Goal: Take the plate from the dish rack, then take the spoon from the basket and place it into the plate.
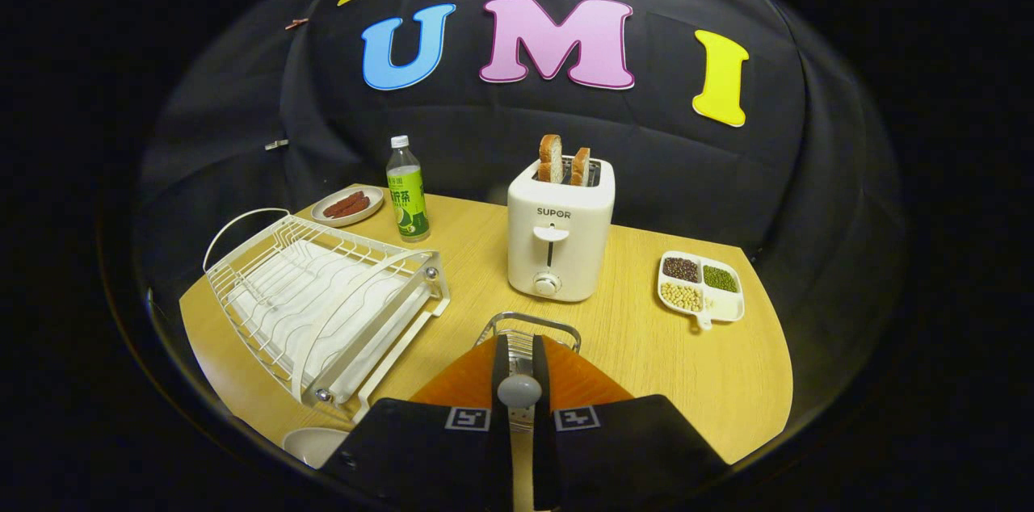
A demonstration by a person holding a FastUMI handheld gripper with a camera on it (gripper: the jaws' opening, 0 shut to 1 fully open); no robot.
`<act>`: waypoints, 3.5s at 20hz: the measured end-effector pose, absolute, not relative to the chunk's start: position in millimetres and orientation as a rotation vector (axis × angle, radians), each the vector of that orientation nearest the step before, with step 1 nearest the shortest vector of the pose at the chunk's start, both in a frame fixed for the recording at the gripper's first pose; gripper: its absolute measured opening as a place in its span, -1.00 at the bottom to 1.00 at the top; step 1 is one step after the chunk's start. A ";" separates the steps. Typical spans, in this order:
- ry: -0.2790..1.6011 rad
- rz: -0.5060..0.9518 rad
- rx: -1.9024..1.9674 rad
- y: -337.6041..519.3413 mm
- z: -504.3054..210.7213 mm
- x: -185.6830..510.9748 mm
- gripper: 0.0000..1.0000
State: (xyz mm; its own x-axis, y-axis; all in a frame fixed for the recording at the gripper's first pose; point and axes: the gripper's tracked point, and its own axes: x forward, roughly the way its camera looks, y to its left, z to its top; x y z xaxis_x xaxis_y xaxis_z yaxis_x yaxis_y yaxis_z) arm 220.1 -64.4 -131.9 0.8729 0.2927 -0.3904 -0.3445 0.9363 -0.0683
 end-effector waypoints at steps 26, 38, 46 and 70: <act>0.477 0.763 -0.005 -14.3 -99.3 57.9 -0.73; 0.547 0.872 -0.142 1.7 -174.4 23.7 -0.71; 0.622 0.843 -0.141 -12.2 -192.6 14.9 -0.67; 0.345 0.363 0.019 -31.6 -29.7 50.3 0.97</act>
